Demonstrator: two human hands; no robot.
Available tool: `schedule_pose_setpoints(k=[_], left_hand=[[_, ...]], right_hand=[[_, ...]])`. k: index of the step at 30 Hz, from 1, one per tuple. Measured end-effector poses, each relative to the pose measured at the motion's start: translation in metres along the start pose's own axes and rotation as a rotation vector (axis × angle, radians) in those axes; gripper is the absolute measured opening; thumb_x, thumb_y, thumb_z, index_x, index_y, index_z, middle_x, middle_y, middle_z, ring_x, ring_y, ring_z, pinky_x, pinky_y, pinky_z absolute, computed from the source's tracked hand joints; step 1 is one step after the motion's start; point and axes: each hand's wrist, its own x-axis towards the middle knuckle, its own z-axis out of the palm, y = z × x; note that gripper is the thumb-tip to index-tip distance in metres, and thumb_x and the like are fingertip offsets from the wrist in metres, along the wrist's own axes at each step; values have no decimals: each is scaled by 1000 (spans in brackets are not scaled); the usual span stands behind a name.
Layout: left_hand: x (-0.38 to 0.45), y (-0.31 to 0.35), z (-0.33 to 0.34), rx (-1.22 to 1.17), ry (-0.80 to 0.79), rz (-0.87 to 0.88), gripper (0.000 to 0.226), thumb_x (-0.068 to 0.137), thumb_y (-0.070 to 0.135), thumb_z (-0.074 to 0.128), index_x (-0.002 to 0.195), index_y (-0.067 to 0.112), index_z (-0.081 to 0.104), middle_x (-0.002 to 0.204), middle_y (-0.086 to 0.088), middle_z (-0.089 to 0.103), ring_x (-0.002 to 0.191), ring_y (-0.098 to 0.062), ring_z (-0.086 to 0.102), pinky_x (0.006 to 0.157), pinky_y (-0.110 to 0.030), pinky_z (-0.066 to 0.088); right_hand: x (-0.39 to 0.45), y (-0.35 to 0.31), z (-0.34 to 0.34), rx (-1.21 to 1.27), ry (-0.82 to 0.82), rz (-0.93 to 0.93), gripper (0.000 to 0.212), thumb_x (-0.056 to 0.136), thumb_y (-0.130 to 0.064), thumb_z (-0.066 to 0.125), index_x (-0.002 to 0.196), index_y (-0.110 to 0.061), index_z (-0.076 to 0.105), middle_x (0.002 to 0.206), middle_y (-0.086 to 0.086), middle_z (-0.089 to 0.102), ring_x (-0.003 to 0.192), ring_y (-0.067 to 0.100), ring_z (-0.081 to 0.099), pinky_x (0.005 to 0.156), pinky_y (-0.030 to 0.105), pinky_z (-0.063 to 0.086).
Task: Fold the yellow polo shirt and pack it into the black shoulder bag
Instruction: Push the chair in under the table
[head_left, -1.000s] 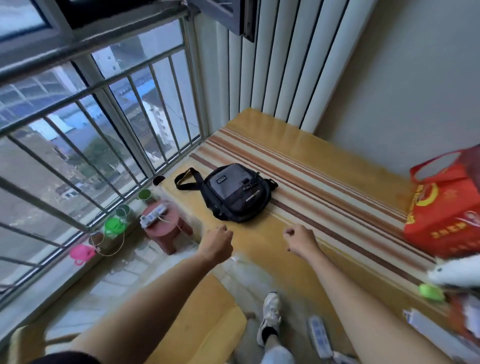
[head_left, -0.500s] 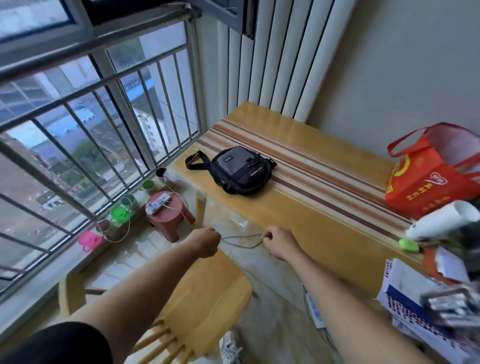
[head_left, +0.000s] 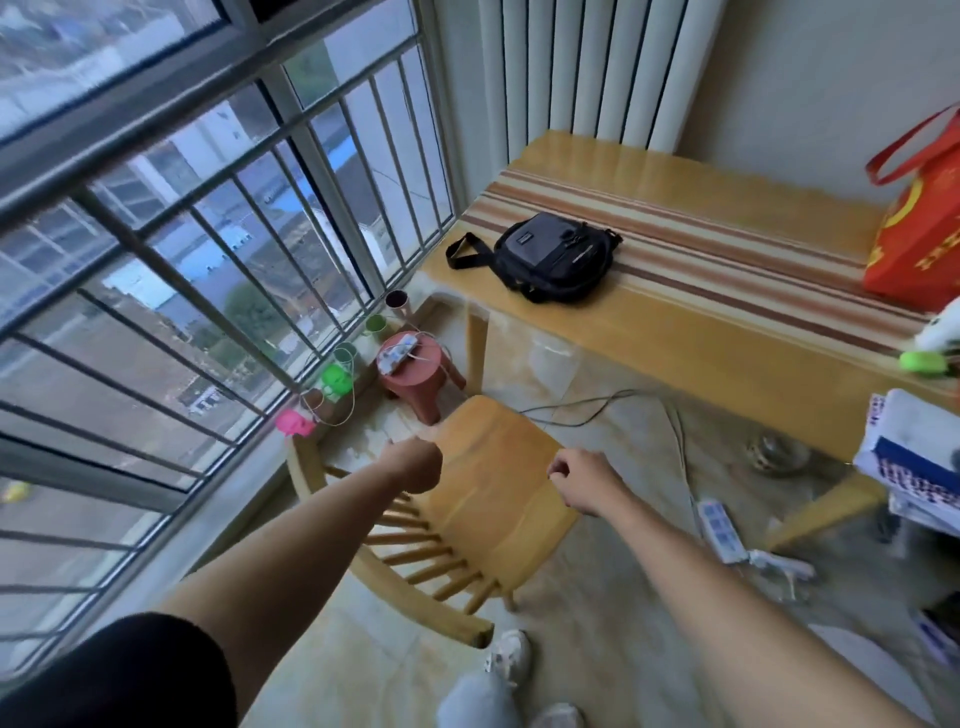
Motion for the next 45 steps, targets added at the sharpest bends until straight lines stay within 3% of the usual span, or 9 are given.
schedule_pose_setpoints(k=[5,11,18,21,24,26,32,36,45], left_hand=[[-19,-37,15,68,-102,13,28,86,21,47,99,15,72,102,-5,71,91,-23,65,83,-38,57],[-22,-94,46,159,-175,2,32,89,22,44,107,11,68,114,-9,67,103,-29,63,94,-44,50],[-9,-156,55,275,165,-106,30,81,25,50,102,21,71,113,-4,67,118,-25,52,114,-53,17],[1,-168,44,300,110,-68,31,82,27,50,105,21,71,112,-1,68,110,-22,60,104,-44,34],[9,-169,39,307,33,-37,33,82,29,53,109,21,71,110,2,68,101,-20,66,82,-29,50],[12,-169,39,325,24,-45,32,84,34,52,109,22,69,110,2,67,100,-21,66,83,-32,53],[18,-163,34,206,96,-47,28,79,38,52,94,22,69,96,1,70,88,-22,67,71,-28,52],[30,-150,14,128,125,-36,26,78,35,51,90,19,69,97,0,71,90,-22,69,70,-27,51],[87,-109,-46,35,220,-34,29,77,34,51,92,18,71,89,2,71,81,-19,69,62,-26,53]], right_hand=[[-22,-40,35,50,-89,-9,21,98,-24,48,106,-19,67,90,2,68,77,22,69,68,39,58],[-21,-85,100,-5,-300,142,26,96,-25,46,115,-16,63,98,12,72,78,25,72,71,38,59],[-17,-97,190,-182,-436,469,42,96,-36,46,122,-8,63,124,12,64,104,29,62,81,33,47],[-26,-99,202,-61,-435,593,55,98,-47,40,137,-11,53,143,12,50,105,30,62,88,38,51],[-23,-89,213,34,-354,640,56,95,-52,37,133,-15,55,126,11,60,76,28,69,75,36,55],[-11,-73,229,33,-297,678,49,85,-50,43,121,-23,63,121,5,65,91,29,69,79,37,53],[-33,-97,194,0,-190,797,14,87,-29,64,97,-19,62,107,1,65,92,23,61,78,31,48],[-20,-84,176,-20,-133,829,28,89,-14,52,112,-18,66,117,2,67,105,25,66,82,31,51],[33,-43,99,-62,-145,834,15,90,-11,50,98,-12,63,115,6,66,103,26,65,83,33,51]])
